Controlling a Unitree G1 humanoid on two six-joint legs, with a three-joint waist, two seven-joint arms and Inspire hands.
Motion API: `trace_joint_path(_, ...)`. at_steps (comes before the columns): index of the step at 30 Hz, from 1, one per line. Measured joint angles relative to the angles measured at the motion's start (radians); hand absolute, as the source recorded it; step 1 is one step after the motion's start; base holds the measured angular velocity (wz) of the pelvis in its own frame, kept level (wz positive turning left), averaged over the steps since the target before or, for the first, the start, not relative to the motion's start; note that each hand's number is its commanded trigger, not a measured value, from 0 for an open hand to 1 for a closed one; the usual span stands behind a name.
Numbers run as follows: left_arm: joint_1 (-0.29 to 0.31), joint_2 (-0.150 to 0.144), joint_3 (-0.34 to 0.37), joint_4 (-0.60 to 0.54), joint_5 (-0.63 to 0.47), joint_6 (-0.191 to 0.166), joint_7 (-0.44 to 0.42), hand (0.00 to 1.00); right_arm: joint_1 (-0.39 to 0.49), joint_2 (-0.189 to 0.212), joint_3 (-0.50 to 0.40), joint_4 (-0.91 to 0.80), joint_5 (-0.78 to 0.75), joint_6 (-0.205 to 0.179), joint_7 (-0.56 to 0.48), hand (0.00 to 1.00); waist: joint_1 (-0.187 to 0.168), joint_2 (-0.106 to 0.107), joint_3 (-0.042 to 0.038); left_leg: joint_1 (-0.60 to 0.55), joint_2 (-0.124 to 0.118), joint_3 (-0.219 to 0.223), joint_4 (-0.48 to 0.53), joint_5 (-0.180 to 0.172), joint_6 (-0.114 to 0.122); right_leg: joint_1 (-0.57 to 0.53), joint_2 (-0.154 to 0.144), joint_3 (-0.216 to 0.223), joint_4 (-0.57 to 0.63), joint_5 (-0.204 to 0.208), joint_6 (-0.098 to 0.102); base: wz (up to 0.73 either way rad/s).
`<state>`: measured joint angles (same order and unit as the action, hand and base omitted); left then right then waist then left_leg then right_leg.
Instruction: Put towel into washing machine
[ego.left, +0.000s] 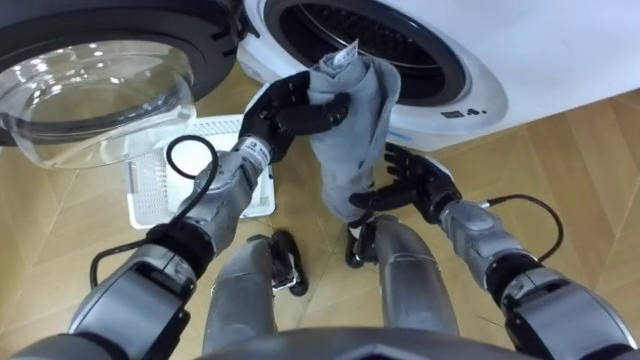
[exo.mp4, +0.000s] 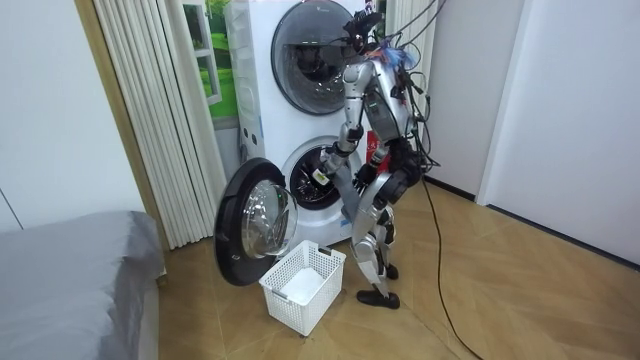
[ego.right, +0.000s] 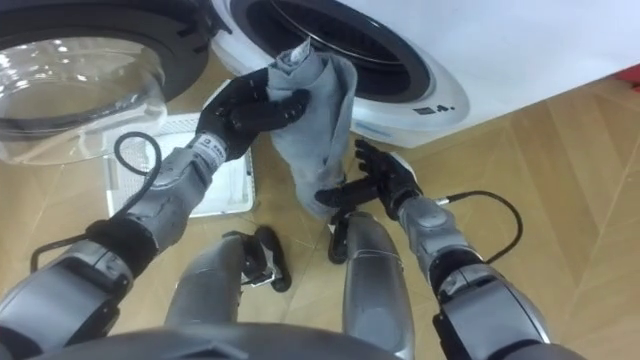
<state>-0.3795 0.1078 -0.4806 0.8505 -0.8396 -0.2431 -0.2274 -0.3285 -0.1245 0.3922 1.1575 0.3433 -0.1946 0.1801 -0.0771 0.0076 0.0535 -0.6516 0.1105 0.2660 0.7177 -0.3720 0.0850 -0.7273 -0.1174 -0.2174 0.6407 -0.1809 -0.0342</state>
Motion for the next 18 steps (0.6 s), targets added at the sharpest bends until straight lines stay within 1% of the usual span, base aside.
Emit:
trace_joint_path(2, 0.000, 0.000, 0.003, -0.020, -0.049, 0.005, -0.021, 1.00, -0.001, 0.003, -0.003, -0.005, -0.026, -0.001, 0.012, 0.00, 0.000, 0.000, 0.0003, 0.000, 0.000, 0.000, -0.003, 0.000, 0.000, 0.000, 0.004, 0.004, -0.001, 0.000, 0.000, 0.00)
trace_joint_path(5, 0.001, 0.008, 0.014, -0.057, -0.053, 0.005, -0.055, 1.00, -0.002, 0.004, -0.024, -0.005, -0.067, -0.004, 0.019, 0.00, 0.004, 0.000, 0.0005, 0.000, 0.001, 0.000, -0.002, 0.000, 0.000, 0.000, 0.013, 0.007, -0.002, 0.000, 0.000, 0.00)
trace_joint_path(8, 0.001, 0.014, 0.028, -0.071, -0.053, 0.005, -0.087, 1.00, 0.005, 0.004, -0.023, -0.005, -0.083, -0.015, 0.019, 0.00, 0.005, -0.002, 0.0013, 0.000, 0.002, -0.002, 0.000, 0.000, 0.000, 0.000, 0.013, 0.012, 0.000, 0.000, 0.000, 0.00)
trace_joint_path(10, 0.001, 0.014, 0.036, -0.071, -0.054, 0.006, -0.092, 1.00, 0.011, 0.002, -0.022, -0.023, -0.084, -0.013, 0.019, 0.00, 0.006, -0.002, 0.0015, 0.000, 0.002, -0.004, 0.001, -0.001, -0.001, 0.000, 0.013, 0.012, 0.000, 0.000, 0.000, 0.02)
trace_joint_path(12, 0.001, 0.014, 0.042, -0.075, -0.055, 0.013, -0.093, 1.00, 0.026, 0.001, -0.024, -0.040, -0.084, -0.012, 0.019, 0.00, 0.004, -0.002, 0.0015, -0.002, 0.000, -0.009, 0.001, -0.001, -0.002, 0.000, 0.010, 0.011, 0.002, 0.000, 0.000, 0.05)
trace_joint_path(13, 0.001, 0.014, 0.043, -0.078, -0.061, 0.021, -0.095, 1.00, 0.030, 0.003, -0.024, -0.041, -0.084, -0.007, 0.020, 0.06, 0.003, -0.002, 0.0015, -0.003, 0.000, -0.011, 0.001, -0.001, -0.002, 0.000, 0.010, 0.012, 0.002, 0.001, 0.001, 0.00)
trace_joint_path(14, 0.001, 0.014, 0.043, -0.078, -0.094, 0.035, -0.103, 1.00, 0.031, 0.005, -0.025, -0.041, -0.087, 0.003, 0.020, 0.93, 0.003, -0.001, 0.0017, -0.002, 0.000, -0.010, 0.002, -0.001, -0.002, 0.000, 0.011, 0.012, 0.002, 0.001, 0.001, 0.00)
trace_joint_path(15, 0.002, 0.014, 0.043, -0.078, -0.112, 0.042, -0.107, 1.00, 0.031, 0.006, -0.025, -0.041, -0.089, 0.005, 0.020, 1.00, 0.003, -0.001, 0.0018, -0.002, 0.000, -0.010, 0.002, -0.001, -0.002, 0.000, 0.011, 0.012, 0.002, 0.001, 0.002, 0.00)
trace_joint_path(17, 0.002, 0.014, 0.039, -0.078, -0.184, 0.069, -0.119, 1.00, 0.031, 0.006, -0.032, -0.043, -0.095, 0.015, 0.022, 1.00, 0.003, -0.001, 0.0019, -0.003, 0.002, -0.011, 0.005, -0.001, -0.003, 0.001, 0.010, 0.011, 0.005, 0.001, 0.002, 0.00)
trace_joint_path(18, 0.003, 0.014, 0.035, -0.078, -0.207, 0.075, -0.122, 1.00, 0.030, 0.005, -0.032, -0.043, -0.095, 0.015, 0.022, 1.00, 0.003, 0.000, 0.0018, -0.002, 0.002, -0.011, 0.006, -0.001, -0.003, 0.001, 0.010, 0.011, 0.005, 0.001, 0.001, 0.00)
